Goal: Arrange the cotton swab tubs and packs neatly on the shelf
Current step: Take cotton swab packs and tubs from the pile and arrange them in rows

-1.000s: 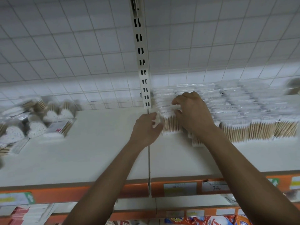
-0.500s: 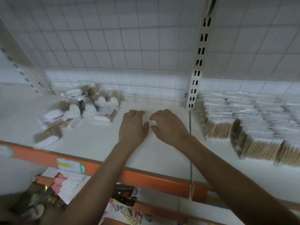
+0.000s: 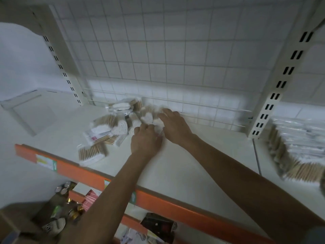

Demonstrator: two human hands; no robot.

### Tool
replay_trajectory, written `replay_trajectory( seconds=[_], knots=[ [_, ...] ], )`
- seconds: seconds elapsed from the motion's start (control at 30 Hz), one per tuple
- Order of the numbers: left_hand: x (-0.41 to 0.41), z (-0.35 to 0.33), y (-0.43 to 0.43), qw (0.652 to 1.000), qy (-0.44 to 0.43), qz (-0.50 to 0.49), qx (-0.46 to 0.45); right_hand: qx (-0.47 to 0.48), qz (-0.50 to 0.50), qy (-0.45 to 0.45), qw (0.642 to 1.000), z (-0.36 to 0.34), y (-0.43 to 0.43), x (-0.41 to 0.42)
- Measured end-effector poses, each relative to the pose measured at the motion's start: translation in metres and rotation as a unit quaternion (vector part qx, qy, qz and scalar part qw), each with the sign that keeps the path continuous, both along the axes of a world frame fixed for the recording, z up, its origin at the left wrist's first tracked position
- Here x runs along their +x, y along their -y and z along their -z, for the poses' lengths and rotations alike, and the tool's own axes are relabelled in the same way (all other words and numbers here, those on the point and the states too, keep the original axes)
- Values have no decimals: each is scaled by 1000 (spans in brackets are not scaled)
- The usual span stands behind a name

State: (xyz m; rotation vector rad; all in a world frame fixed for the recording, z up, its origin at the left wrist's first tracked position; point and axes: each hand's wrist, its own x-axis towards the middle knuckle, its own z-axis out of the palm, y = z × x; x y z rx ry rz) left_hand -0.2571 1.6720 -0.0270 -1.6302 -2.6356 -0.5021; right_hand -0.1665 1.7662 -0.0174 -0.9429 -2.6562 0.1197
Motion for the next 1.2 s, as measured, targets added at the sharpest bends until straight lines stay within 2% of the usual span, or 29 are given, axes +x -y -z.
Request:
replay_trajectory(
  seconds=[0.23,0.33,0.47,0.7,0.93,1.0,1.1,1.2],
  knots=[
    [-9,8,-9,1000,8,1,-26,-62,19,54,996,12,-22,-27],
    [-9,9,-9,1000,11,-1,-26,-87,6,18,996,19,-25,-27],
    [-7,8,-8,1000,18,7,-14,-62,12,-35,997,22,-24,-24],
    [2,1,7,985,154,-1,76,-69,45,-91,992,12,-11,22],
    [43,-17,5,971,216,35,99,-78,126,-96,984,5,13,104],
    [58,-21,4,960,252,45,115,-84,145,-91,982,6,20,127],
    [82,-26,-1,916,373,70,133,-74,157,-71,982,6,36,158],
    [111,-30,-4,883,439,96,134,-66,163,-38,984,4,56,182]
  ],
)
